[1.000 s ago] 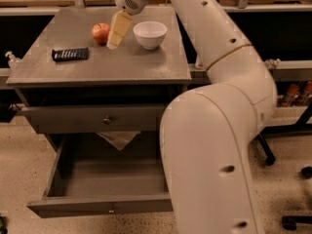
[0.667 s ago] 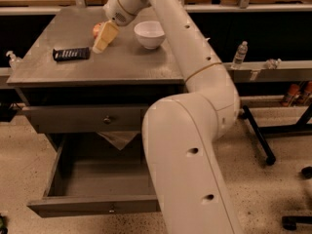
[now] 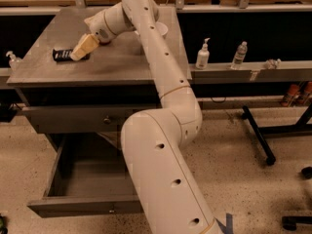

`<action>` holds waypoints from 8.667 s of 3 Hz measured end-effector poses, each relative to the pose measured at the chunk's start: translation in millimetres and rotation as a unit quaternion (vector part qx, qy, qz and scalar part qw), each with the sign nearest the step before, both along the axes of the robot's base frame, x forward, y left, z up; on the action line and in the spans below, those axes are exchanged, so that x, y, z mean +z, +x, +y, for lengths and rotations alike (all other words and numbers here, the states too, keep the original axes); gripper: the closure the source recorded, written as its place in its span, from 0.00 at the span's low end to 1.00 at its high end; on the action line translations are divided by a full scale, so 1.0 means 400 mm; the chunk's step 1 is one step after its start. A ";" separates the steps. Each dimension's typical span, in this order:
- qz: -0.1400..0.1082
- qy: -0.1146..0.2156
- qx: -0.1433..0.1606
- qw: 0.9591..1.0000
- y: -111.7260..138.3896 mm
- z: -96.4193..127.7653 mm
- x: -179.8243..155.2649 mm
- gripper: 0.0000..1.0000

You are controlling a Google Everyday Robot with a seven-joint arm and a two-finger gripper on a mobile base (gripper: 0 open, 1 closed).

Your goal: Place rxbar blueberry into middle drawer

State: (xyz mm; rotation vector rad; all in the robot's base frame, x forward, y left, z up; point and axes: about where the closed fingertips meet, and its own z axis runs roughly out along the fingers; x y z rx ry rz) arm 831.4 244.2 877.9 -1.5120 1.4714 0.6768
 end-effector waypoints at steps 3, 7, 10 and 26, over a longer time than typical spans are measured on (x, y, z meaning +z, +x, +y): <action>0.034 -0.058 -0.003 0.998 -0.022 0.035 -0.075 0.00; 0.076 -0.062 0.016 0.995 -0.050 0.099 -0.153 0.74; 0.076 -0.061 0.016 0.995 -0.055 0.099 -0.140 1.00; -0.109 0.209 0.067 0.970 -0.641 -0.354 -0.172 1.00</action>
Offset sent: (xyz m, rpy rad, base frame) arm -0.0087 0.0043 -0.0189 -0.1517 0.0559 -0.0181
